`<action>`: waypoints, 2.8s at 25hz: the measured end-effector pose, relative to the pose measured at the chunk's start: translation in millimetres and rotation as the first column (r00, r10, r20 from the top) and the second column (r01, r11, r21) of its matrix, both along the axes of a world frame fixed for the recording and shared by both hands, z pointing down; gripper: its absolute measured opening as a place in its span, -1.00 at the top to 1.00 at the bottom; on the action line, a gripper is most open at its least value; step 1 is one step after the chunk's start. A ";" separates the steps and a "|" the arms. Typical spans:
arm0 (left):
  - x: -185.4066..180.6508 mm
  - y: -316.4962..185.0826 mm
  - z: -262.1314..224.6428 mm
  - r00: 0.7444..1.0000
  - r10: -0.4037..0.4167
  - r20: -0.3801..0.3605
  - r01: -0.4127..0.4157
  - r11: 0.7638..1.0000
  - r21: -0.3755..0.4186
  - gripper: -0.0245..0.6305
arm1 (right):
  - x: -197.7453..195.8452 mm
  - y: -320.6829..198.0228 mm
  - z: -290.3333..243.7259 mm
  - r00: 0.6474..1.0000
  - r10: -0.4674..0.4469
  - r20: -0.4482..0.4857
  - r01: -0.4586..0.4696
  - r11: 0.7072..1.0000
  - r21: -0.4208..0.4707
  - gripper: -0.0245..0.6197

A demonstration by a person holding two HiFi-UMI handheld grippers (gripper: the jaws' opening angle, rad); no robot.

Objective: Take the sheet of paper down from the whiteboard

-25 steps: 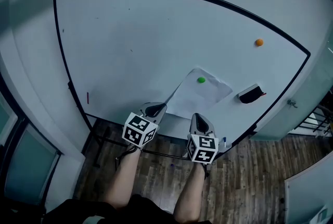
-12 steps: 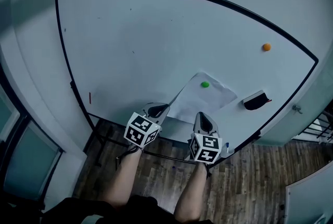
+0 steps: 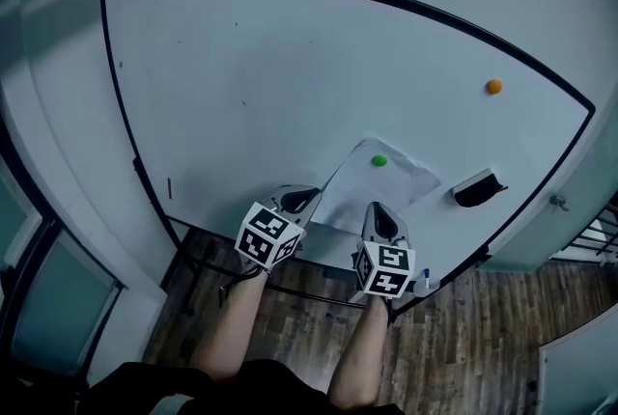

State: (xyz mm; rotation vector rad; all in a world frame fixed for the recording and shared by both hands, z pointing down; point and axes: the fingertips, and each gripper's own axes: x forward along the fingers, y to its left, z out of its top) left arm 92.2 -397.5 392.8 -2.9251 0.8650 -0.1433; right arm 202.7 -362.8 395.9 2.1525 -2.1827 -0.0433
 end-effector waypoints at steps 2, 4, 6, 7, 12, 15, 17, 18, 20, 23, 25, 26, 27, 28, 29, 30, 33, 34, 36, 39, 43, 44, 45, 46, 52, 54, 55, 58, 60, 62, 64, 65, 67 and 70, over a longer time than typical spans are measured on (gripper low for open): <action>0.0 -3.7 -2.7 1.000 0.002 -0.002 -0.002 1.000 0.001 0.87 | 1.8 -1.5 -3.9 1.000 0.006 0.007 -0.006 1.000 0.012 0.85; 1.0 -6.6 -7.4 1.000 0.007 -0.010 -0.007 1.000 0.004 0.87 | 6.3 -2.4 -8.3 1.000 0.023 0.011 -0.023 0.999 0.024 0.85; 1.2 -9.6 -14.7 1.000 0.012 -0.020 -0.012 1.000 0.010 0.87 | 8.7 -4.0 -13.9 0.999 0.035 0.008 -0.036 0.999 0.036 0.85; 1.5 -11.4 -18.6 1.000 0.015 -0.023 -0.015 1.000 0.016 0.87 | 9.2 -5.2 -17.0 0.999 0.039 0.004 -0.039 0.998 0.043 0.85; 20.6 -16.3 -34.9 0.996 0.086 0.023 -0.087 0.995 0.048 0.87 | 12.4 -13.2 -31.3 0.999 0.044 0.003 -0.044 0.996 0.071 0.85; 35.4 -13.2 -45.2 0.989 0.136 0.058 -0.141 0.987 0.079 0.86 | 10.9 -16.7 -36.0 0.999 0.044 0.000 -0.044 0.996 0.082 0.84; 42.2 -13.0 -54.6 0.987 0.152 0.060 -0.158 0.982 0.102 0.86 | 10.3 -19.3 -38.5 0.999 0.047 -0.004 -0.047 0.995 0.088 0.84; 45.5 -13.7 -59.9 0.986 0.158 0.057 -0.164 0.980 0.114 0.86 | 10.4 -20.7 -39.7 0.999 0.048 -0.005 -0.047 0.995 0.091 0.84; 52.5 -16.3 -71.1 0.984 0.171 0.052 -0.176 0.975 0.137 0.79 | 11.7 -23.1 -42.0 0.999 0.049 -0.006 -0.048 0.994 0.096 0.84; 63.4 -21.6 -85.8 0.980 0.189 0.060 -0.197 0.966 0.168 0.65 | 13.7 -26.7 -45.3 0.998 0.055 -0.012 -0.054 0.993 0.104 0.84; 70.3 -24.1 -93.1 0.977 0.203 0.070 -0.212 0.959 0.186 0.64 | 14.3 -29.4 -47.1 0.998 0.061 -0.018 -0.059 0.992 0.108 0.84; 74.3 -25.0 -95.3 0.975 0.210 0.077 -0.221 0.956 0.192 0.64 | 14.8 -30.6 -47.8 0.998 0.064 -0.021 -0.061 0.992 0.109 0.84; 78.4 -26.2 -96.3 0.973 0.215 0.086 -0.228 0.954 0.195 0.64 | 15.6 -31.7 -48.3 0.997 0.067 -0.024 -0.064 0.992 0.111 0.84; 82.1 -27.8 -96.3 0.971 0.219 0.096 -0.234 0.952 0.196 0.64 | 16.5 -32.6 -48.7 0.997 0.070 -0.024 -0.067 0.991 0.112 0.84; 85.2 -29.4 -95.7 0.970 0.221 0.104 -0.238 0.952 0.194 0.64 | 17.3 -33.2 -48.8 0.997 0.073 -0.025 -0.070 0.991 0.112 0.84; 87.8 -30.9 -95.1 0.969 0.225 0.106 -0.242 0.951 0.191 0.64 | 18.2 -33.6 -48.6 0.997 0.076 -0.026 -0.072 0.991 0.111 0.84; 93.9 -34.4 -95.0 0.967 0.237 0.092 -0.250 0.951 0.182 0.64 | 21.1 -35.8 -45.9 0.996 0.081 -0.030 -0.078 0.992 0.104 0.84; 95.0 -35.9 -95.2 0.968 0.236 0.087 -0.248 0.952 0.180 0.65 | 22.0 -36.6 -44.6 0.996 0.083 -0.030 -0.080 0.992 0.102 0.84; 95.2 -38.5 -95.8 0.970 0.229 0.080 -0.240 0.953 0.182 0.71 | 24.0 -37.2 -42.9 0.996 0.089 -0.028 -0.086 0.991 0.100 0.84; 93.3 -40.4 -96.8 0.974 0.215 0.070 -0.225 0.955 0.192 0.78 | 27.3 -35.8 -42.2 0.995 0.100 -0.024 -0.097 0.990 0.100 0.84; 91.6 -42.3 -98.7 0.976 0.211 0.048 -0.217 0.957 0.194 0.85 | 26.1 -36.5 -41.1 0.994 0.104 -0.028 -0.101 0.990 0.101 0.84; 91.3 -42.2 -97.9 0.976 0.212 0.047 -0.217 0.958 0.190 0.85 | 24.8 -36.6 -40.4 0.994 0.103 -0.029 -0.100 0.990 0.099 0.84; 90.6 -42.3 -96.4 0.976 0.211 0.048 -0.216 0.959 0.186 0.85 | 23.4 -36.7 -39.7 0.994 0.101 -0.030 -0.098 0.990 0.097 0.84; 89.2 -42.7 -94.8 0.977 0.208 0.048 -0.213 0.960 0.180 0.86 | 21.9 -36.9 -39.4 0.995 0.099 -0.033 -0.096 0.991 0.095 0.84; 82.0 -43.9 -85.6 0.979 0.202 0.019 -0.203 0.968 0.147 0.86 | 19.5 -37.6 -41.3 0.995 0.095 -0.024 -0.092 0.991 0.098 0.84; 79.9 -44.2 -82.1 0.980 0.201 0.013 -0.201 0.970 0.140 0.86 | 17.4 -38.4 -41.5 0.996 0.086 -0.014 -0.084 0.991 0.102 0.84; 79.1 -44.0 -80.4 0.980 0.201 0.010 -0.200 0.970 0.138 0.86 | 16.7 -38.7 -41.3 0.997 0.081 -0.009 -0.080 0.991 0.103 0.84; 77.6 -43.1 -76.4 0.980 0.201 0.004 -0.200 0.971 0.132 0.86 | 15.1 -39.6 -42.0 0.997 0.071 -0.003 -0.071 0.992 0.105 0.84; 76.0 -43.3 -75.1 0.980 0.197 0.002 -0.196 0.972 0.130 0.86 | 13.8 -40.3 -44.3 0.998 0.067 -0.009 -0.066 0.992 0.109 0.84; 74.5 -43.6 -75.2 0.981 0.194 -0.002 -0.192 0.973 0.128 0.86 | 12.3 -42.0 -49.5 0.998 0.064 -0.012 -0.062 0.991 0.117 0.84; 74.0 -42.4 -75.8 0.981 0.195 -0.007 -0.193 0.973 0.127 0.86 | 11.1 -44.4 -54.7 0.998 0.057 -0.010 -0.056 0.991 0.121 0.84; 73.9 -41.4 -75.9 0.980 0.197 -0.009 -0.194 0.973 0.128 0.86 | 9.7 -45.7 -56.5 0.999 0.047 -0.005 -0.047 0.992 0.119 0.84; 73.6 -40.2 -75.7 0.980 0.199 -0.012 -0.196 0.972 0.128 0.86 | 4.6 -48.2 -59.1 1.000 0.016 0.011 -0.017 0.993 0.115 0.84; 73.2 -39.5 -74.9 0.979 0.204 -0.012 -0.200 0.971 0.127 0.86 | 2.2 -50.2 -60.9 1.000 0.010 0.001 -0.010 0.993 0.119 0.84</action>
